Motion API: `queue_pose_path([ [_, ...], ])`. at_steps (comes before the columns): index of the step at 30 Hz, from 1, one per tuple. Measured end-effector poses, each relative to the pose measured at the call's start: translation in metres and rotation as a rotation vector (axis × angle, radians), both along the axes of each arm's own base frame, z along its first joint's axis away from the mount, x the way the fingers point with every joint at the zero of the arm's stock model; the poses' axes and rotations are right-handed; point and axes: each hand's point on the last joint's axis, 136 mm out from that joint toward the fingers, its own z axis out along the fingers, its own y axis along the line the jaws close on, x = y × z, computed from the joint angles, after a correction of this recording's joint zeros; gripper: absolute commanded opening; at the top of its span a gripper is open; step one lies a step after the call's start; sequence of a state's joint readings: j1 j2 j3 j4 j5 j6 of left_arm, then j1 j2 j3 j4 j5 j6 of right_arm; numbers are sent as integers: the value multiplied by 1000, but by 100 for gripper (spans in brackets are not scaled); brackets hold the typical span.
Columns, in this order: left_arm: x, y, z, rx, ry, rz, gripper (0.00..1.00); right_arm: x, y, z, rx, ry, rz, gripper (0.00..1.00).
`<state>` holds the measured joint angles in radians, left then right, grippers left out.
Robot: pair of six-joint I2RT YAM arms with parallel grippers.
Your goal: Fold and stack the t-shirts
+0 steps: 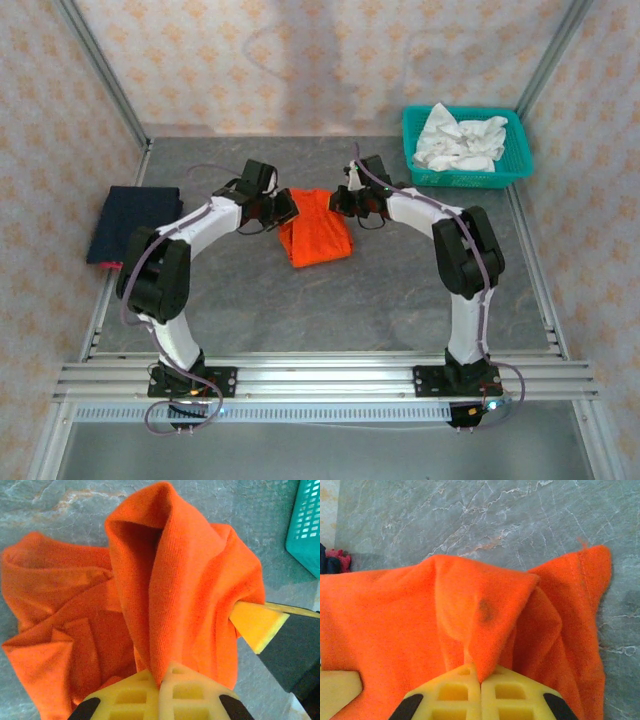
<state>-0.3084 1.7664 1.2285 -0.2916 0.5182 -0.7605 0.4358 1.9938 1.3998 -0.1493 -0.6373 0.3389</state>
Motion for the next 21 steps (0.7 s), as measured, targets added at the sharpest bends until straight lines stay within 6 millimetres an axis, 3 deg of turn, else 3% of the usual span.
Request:
queue_pose_path([
  [11, -41, 11, -40, 44, 110, 31, 0, -13, 2, -7, -4, 28, 34, 0],
  [16, -43, 14, -46, 53, 121, 50, 0, -9, 9, -10, -6, 33, 49, 0],
  [21, -46, 15, -54, 44, 123, 69, 0, -7, 10, -30, -31, 83, 51, 0],
])
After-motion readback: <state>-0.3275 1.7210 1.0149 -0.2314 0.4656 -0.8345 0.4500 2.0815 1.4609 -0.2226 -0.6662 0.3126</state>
